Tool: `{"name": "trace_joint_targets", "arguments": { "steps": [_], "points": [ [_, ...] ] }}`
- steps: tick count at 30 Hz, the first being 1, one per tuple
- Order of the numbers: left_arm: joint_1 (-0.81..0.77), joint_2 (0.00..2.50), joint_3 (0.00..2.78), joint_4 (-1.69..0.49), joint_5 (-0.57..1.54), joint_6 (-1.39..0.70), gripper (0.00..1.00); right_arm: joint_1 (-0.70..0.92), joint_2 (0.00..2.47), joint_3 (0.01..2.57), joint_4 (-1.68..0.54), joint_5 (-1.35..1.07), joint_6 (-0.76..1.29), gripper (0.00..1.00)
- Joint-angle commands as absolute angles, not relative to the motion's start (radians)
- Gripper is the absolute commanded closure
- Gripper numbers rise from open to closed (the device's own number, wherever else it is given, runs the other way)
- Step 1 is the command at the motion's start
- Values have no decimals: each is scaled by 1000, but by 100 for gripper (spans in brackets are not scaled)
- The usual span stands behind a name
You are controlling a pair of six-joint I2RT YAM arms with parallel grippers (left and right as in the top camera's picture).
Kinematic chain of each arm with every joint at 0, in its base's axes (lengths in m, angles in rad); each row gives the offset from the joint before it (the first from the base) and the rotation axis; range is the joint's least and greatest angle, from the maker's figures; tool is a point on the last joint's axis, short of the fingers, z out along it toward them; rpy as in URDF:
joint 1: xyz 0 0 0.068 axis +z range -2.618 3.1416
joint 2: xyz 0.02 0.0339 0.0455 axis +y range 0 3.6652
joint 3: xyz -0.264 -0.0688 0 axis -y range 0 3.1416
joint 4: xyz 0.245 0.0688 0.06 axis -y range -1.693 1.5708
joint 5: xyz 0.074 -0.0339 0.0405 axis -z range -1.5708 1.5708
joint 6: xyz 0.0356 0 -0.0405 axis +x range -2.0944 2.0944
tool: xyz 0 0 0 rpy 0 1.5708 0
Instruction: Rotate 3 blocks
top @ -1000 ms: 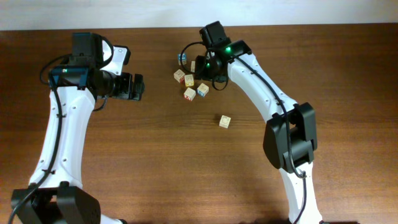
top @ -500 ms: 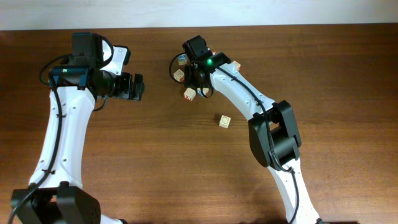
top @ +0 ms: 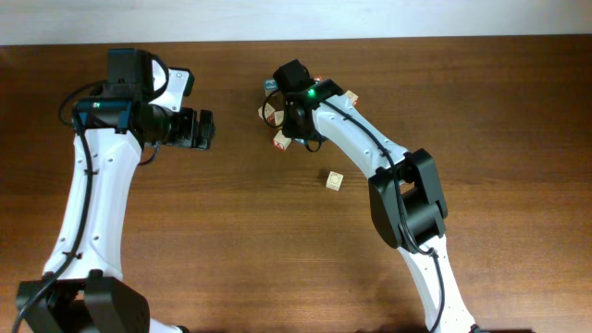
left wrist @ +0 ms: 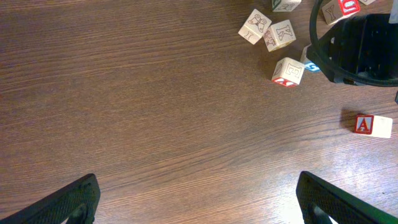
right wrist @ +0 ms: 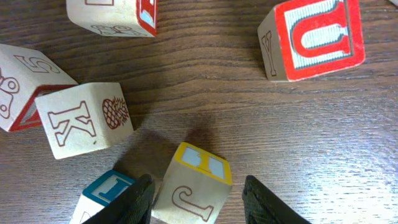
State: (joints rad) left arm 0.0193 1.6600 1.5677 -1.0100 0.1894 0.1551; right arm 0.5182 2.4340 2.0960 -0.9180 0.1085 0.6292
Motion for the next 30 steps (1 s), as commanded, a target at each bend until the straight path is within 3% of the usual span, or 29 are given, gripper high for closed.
{"name": "trace_joint_targets", "arguments": {
  "steps": [1,5,10,15,16,18,25,28,30],
  "points": [
    [20,1663,1589,-1010,186,143,1,524,2447,2091,-933,124,636,62],
    [20,1663,1589,-1010,186,143,1,523,2447,2091,-991,11,599,73],
    [20,1663,1589,-1010,186,143,1,523,2447,2093,-1290,-86,580,73],
    [20,1663,1589,-1010,186,143,1,523,2447,2093,-1403,-37,576,68],
    [20,1663,1589,-1010,186,143,1,523,2447,2093,-1410,-37,576,62],
    [21,1663,1589,-1010,186,143,1,518,2447,2093,-1409,-30,577,59],
    [21,1663,1589,-1010,186,143,1,480,2447,2202,-1461,-42,566,58],
    [21,1663,1589,-1010,186,143,1,480,2447,2346,-1541,-46,530,42],
    [21,1663,1589,-1010,186,143,1,480,2447,2391,-1562,-46,527,41]
  ]
}}
